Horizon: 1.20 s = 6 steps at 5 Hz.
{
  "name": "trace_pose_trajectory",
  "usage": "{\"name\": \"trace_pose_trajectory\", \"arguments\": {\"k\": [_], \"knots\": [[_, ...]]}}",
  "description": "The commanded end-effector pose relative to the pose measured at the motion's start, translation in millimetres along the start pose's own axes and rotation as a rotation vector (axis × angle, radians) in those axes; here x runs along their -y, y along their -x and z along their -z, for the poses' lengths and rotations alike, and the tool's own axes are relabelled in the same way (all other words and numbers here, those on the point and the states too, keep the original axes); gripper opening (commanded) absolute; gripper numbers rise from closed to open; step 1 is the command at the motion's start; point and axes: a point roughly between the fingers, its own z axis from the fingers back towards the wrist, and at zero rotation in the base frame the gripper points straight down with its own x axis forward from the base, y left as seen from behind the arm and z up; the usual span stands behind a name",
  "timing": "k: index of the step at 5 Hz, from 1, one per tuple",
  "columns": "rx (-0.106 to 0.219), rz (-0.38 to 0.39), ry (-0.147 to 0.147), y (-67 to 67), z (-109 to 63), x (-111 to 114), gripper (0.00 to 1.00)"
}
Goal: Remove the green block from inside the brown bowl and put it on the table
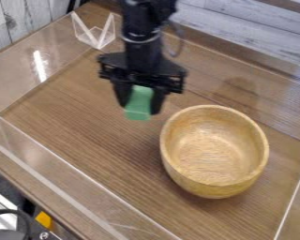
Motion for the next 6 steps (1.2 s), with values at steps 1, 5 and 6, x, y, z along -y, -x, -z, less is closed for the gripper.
{"name": "trace_pose_trajectory", "arguments": {"k": [1, 5, 6], "knots": [[0.041, 0.012, 0.000, -16.9, 7.1, -12.9, 0.00], [0.000, 0.015, 0.030, -14.0, 45.6, 5.1, 0.00], [-0.002, -0.015, 0.030, -20.5, 56.0, -13.8, 0.00]]}}
